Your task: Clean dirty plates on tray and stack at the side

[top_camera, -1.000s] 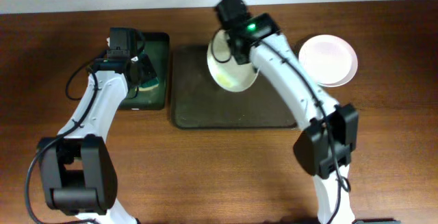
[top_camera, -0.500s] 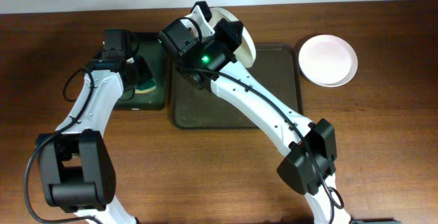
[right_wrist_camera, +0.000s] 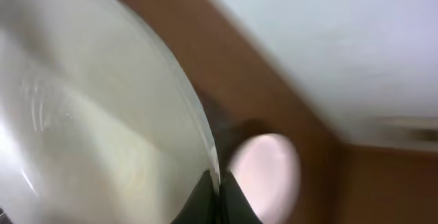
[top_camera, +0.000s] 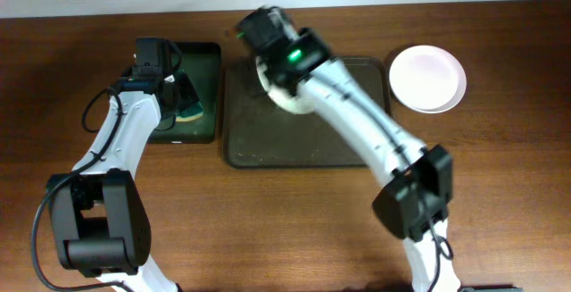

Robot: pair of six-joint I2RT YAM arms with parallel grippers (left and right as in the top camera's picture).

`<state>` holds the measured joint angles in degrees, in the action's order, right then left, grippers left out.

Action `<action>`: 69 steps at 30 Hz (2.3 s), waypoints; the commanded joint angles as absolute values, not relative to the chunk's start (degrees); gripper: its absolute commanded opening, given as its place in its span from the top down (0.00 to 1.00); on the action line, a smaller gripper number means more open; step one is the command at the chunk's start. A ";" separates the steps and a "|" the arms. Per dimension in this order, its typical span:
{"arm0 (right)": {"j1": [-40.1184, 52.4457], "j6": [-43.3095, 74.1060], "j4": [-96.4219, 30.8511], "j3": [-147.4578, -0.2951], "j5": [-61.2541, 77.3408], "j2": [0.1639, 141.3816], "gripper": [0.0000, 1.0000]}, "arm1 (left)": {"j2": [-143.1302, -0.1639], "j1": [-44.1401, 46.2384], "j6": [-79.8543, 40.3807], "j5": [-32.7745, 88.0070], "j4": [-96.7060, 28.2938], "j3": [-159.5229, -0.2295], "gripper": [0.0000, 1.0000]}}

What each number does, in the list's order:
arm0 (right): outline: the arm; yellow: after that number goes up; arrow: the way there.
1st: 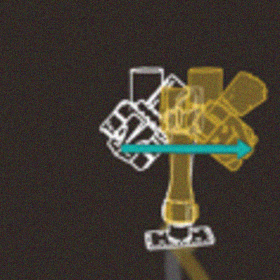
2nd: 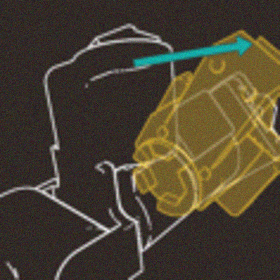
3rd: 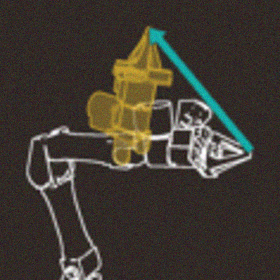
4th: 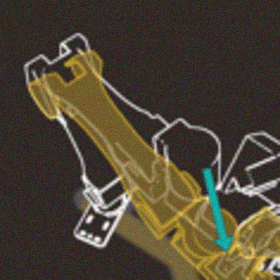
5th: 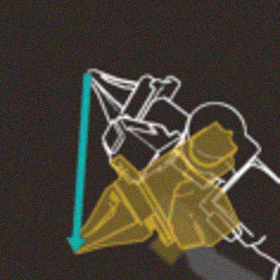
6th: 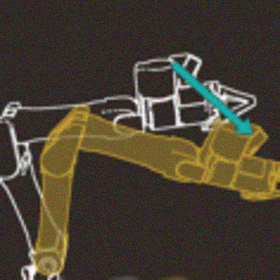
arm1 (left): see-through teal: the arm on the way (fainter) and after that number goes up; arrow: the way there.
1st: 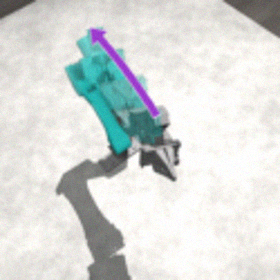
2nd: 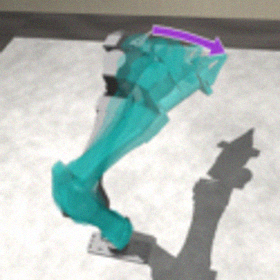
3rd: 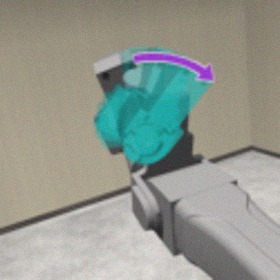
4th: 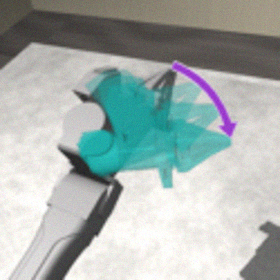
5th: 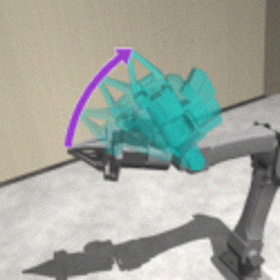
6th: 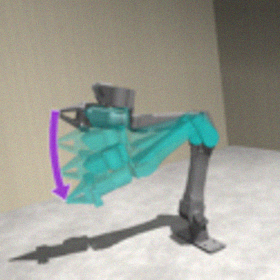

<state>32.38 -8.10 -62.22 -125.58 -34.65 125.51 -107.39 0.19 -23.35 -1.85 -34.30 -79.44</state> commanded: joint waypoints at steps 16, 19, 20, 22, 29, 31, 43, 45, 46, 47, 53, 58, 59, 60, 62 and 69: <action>-22.87 11.25 -61.93 -115.59 13.72 124.22 0.96 | -107.90 -0.01 -22.46 -1.23 -34.52 -79.31 1.00; -24.08 11.22 -57.10 -110.15 15.42 124.22 0.96 | -107.90 -0.01 -22.46 -1.23 -34.57 -79.31 1.00; -24.05 11.25 -56.47 -109.36 15.42 124.22 0.96 | -107.90 -0.01 -22.44 -1.23 -34.57 -79.31 1.00; -23.44 11.27 -53.76 -106.96 15.44 124.22 0.96 | -107.90 -0.03 -22.44 -1.23 -34.59 -79.31 1.00; -21.61 11.22 -50.85 -103.79 16.03 124.20 0.64 | -107.90 -0.01 -22.44 -1.26 -34.54 -79.31 1.00; -21.32 11.22 -52.12 -103.83 20.56 123.46 0.49 | -107.90 -0.08 -22.44 -1.26 -33.45 -79.31 1.00; -14.11 6.20 -59.27 -103.83 30.85 110.45 0.43 | -113.25 -1.19 -22.68 0.21 -22.24 -79.31 1.00; -11.57 6.17 -59.92 -103.81 30.83 108.27 0.43 | -115.39 -1.19 -22.65 1.17 -21.43 -79.31 0.99; -10.17 5.74 -60.27 -103.83 30.81 107.18 0.43 | -116.44 -1.19 -22.65 1.32 -21.23 -79.31 0.92; -9.10 5.76 -60.49 -103.83 30.33 106.28 0.43 | -116.97 -1.19 -22.65 1.30 -21.21 -79.33 0.83; -3.14 5.76 -61.65 -103.83 26.06 100.77 0.39 | -114.72 -1.34 -22.50 1.26 -21.43 -80.09 0.04; -1.45 4.60 -66.19 -103.81 24.40 94.37 0.36 | -105.47 -1.34 -22.20 0.67 -24.45 -80.14 0.01; -1.45 4.21 -68.45 -103.81 23.16 92.64 0.36 | -102.96 -1.34 -22.20 0.67 -26.06 -80.14 0.01; -1.45 2.92 -72.34 -103.61 22.24 89.84 0.36 | -98.13 -1.28 -22.20 0.67 -30.46 -80.14 0.01; -1.28 2.76 -75.20 -102.32 22.46 86.61 0.37 | -94.06 -1.30 -22.20 0.67 -35.75 -80.14 0.01; 4.03 0.47 -74.11 -82.56 22.44 65.56 0.37 | -82.81 -1.28 -22.20 -3.07 -63.40 -79.81 0.01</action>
